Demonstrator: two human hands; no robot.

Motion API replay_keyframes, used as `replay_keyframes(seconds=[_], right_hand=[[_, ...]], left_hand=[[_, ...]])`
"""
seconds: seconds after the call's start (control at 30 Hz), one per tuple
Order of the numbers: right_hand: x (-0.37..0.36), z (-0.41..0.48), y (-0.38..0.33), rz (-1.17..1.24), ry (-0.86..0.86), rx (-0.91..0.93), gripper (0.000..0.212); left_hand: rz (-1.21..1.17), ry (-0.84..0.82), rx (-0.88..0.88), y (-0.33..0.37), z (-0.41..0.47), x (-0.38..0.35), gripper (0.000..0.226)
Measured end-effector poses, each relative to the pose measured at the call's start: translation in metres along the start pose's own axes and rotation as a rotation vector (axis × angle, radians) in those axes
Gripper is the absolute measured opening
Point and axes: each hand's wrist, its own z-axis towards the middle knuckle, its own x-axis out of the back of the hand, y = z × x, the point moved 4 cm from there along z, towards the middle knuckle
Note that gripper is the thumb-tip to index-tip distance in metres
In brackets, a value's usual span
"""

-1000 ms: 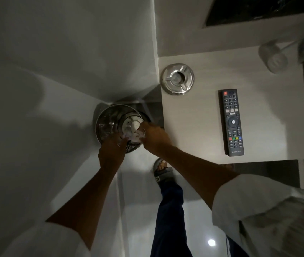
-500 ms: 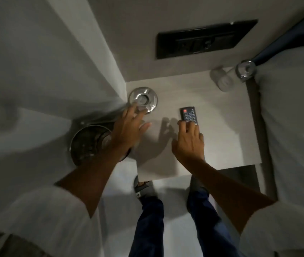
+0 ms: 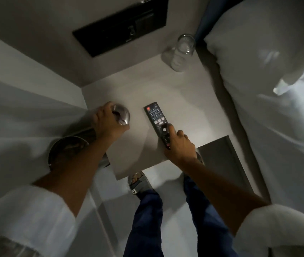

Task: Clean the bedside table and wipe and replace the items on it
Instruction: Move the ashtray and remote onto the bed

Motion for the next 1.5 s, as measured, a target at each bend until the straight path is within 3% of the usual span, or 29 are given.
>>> replay_keyframes(seconds=[0.1, 0.23, 0.37, 0.67, 0.97, 1.07, 1.13, 1.27, 1.4, 1.5], right_hand=[[0.026, -0.028, 0.03, 0.188, 0.05, -0.084, 0.07], [0.071, -0.078, 0.074, 0.373, 0.176, -0.181, 0.062], [0.137, -0.133, 0.115, 0.462, 0.418, -0.201, 0.057], [0.253, -0.199, 0.234, 0.425, 0.827, -0.374, 0.05], [0.269, -0.224, 0.347, 0.237, 0.772, -0.671, 0.033], [0.273, -0.219, 0.346, 0.184, 0.74, -0.706, 0.029], [0.282, -0.212, 0.326, 0.1, 0.828, -0.652, 0.027], [0.284, -0.17, 0.253, 0.141, 0.902, -0.318, 0.015], [0.273, -0.115, 0.174, 0.289, 0.786, -0.018, 0.013], [0.266, -0.069, 0.121, 0.221, 0.606, 0.126, 0.028]], left_hand=[[-0.176, -0.002, -0.023, 0.031, -0.052, -0.012, 0.089], [-0.244, 0.091, -0.332, 0.106, -0.128, -0.021, 0.079], [-0.344, -0.026, -0.502, 0.201, -0.18, -0.033, 0.081], [-0.316, -0.172, -0.912, 0.377, -0.249, -0.064, 0.083], [-0.01, -0.292, -1.263, 0.455, -0.311, -0.146, 0.076], [0.056, -0.232, -1.264, 0.458, -0.306, -0.153, 0.078], [-0.04, -0.15, -1.23, 0.448, -0.294, -0.14, 0.07], [-0.19, 0.136, -1.133, 0.404, -0.245, -0.095, 0.035], [-0.078, 0.264, -0.96, 0.349, -0.179, -0.048, 0.029], [0.106, 0.368, -0.756, 0.316, -0.116, -0.006, 0.033]])
